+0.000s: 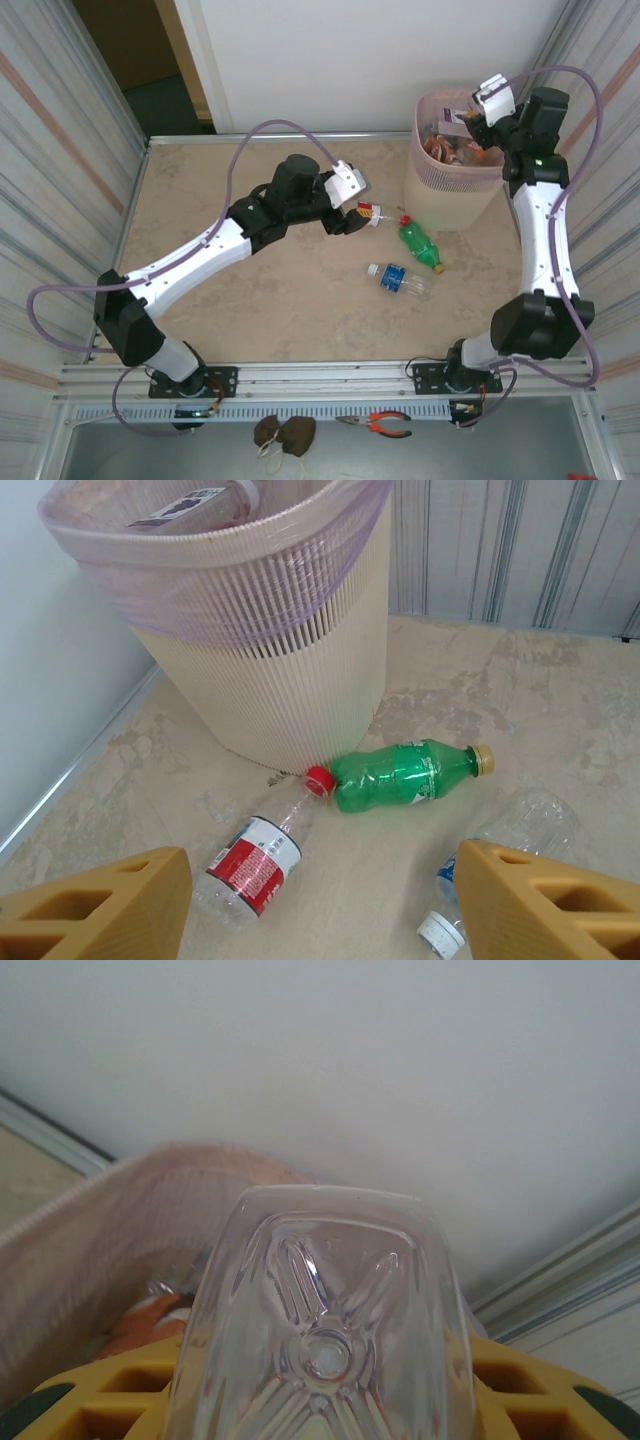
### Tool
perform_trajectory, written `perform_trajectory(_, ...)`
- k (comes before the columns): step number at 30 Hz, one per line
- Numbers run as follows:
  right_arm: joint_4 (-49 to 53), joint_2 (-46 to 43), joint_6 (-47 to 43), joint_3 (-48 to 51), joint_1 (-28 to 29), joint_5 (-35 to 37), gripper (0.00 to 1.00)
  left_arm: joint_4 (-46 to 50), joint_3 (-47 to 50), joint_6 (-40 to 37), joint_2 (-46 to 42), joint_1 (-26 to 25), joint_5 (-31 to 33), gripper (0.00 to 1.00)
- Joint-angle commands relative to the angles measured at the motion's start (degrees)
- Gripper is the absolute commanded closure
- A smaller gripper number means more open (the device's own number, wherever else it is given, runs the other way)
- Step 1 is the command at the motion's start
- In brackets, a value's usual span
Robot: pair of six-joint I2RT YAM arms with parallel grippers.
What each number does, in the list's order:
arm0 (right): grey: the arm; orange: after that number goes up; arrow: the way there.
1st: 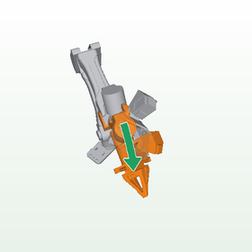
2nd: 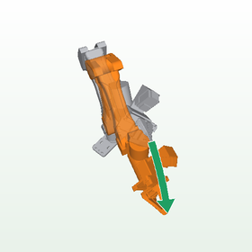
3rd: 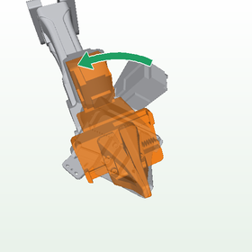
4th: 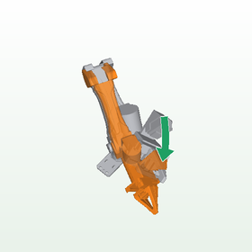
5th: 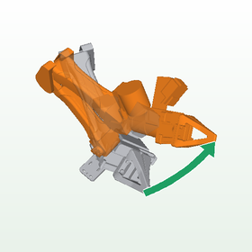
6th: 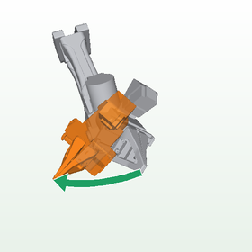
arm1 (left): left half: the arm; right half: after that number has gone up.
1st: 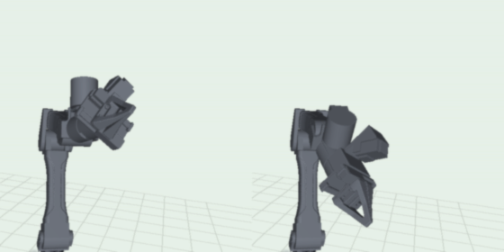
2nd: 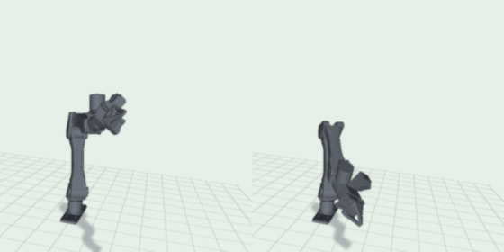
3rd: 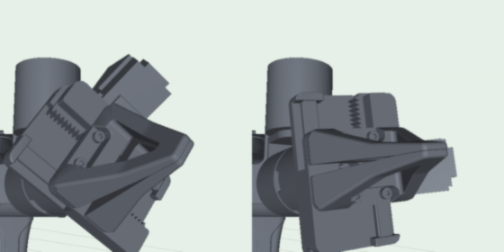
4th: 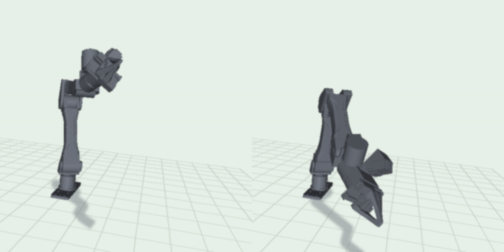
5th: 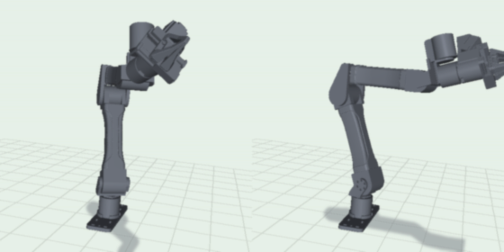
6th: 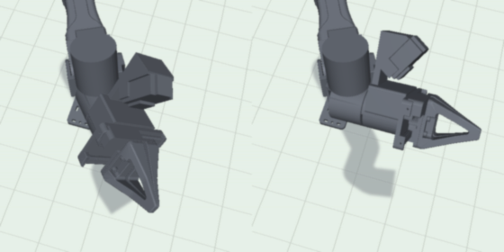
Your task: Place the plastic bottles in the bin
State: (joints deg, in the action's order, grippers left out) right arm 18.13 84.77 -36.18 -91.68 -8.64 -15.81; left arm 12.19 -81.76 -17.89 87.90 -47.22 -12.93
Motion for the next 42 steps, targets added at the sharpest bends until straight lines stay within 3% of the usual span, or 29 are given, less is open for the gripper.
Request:
perform_trajectory(1,0.6,2.5,-10.9,-4.1,-0.1,1.5,0.60,0.9,-2.0,-1.4,1.2,0.7,-2.5,0.30)
perform_trajectory(10,3.2,8.0,-20.0,-4.9,0.2,7.5,0.59,1.2,-1.1,-1.2,1.3,1.2,-2.8,0.30)
perform_trajectory(20,1.3,10.8,-20.9,0.5,1.3,8.3,0.52,-0.3,0.9,1.0,-0.9,1.9,-3.1,0.30)
perform_trajectory(36,6.2,6.2,-9.9,-2.3,4.4,3.4,0.22,-1.6,3.3,2.7,-3.8,2.1,-2.8,0.30)
perform_trajectory(42,5.3,2.4,-3.5,-2.5,4.0,-1.0,0.19,-1.8,3.3,3.3,-4.1,2.1,-3.1,0.30)
